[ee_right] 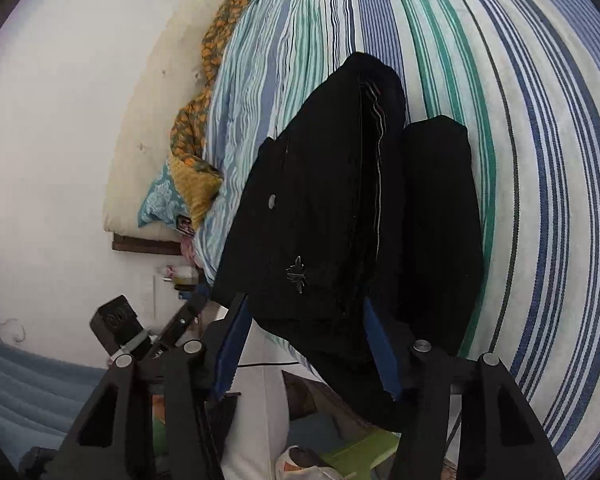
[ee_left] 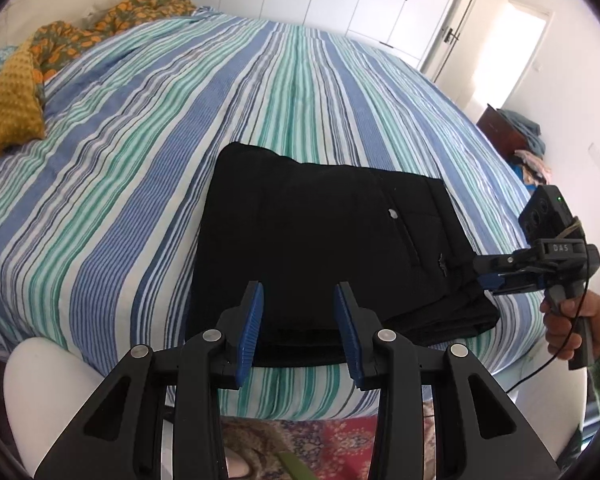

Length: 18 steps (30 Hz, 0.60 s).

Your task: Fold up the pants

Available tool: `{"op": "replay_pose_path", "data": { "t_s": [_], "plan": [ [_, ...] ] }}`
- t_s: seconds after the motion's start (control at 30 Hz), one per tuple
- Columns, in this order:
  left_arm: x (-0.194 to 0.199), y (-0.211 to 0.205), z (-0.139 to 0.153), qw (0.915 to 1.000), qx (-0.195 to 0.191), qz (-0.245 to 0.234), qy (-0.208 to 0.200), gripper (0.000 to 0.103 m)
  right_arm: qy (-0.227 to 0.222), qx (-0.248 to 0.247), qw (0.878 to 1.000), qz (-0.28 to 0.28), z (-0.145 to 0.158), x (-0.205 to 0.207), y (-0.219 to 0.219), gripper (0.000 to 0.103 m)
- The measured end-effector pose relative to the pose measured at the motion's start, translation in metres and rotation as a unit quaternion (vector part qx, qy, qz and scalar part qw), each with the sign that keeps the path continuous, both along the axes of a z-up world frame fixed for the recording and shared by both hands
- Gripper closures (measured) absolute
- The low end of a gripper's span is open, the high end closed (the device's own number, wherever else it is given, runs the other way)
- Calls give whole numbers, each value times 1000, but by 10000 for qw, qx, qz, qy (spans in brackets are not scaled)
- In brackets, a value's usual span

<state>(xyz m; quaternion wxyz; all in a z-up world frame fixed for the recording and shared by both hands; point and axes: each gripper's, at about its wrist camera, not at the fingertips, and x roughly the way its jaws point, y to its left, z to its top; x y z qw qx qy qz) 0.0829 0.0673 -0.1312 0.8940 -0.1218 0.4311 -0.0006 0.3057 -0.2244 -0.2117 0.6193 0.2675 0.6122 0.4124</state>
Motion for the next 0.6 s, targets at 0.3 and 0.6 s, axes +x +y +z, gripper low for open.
{"op": "replay_pose_path", "data": {
  "t_s": [0.3,0.6],
  "plan": [
    [-2,24,27,9992,7,323,-239,56,-498,-329,9982,55,25,5,27,84],
    [21,16,6,10000,82,-15,-47,47,-819,-1189,9895,46,20,-42,-25,84]
  ]
}}
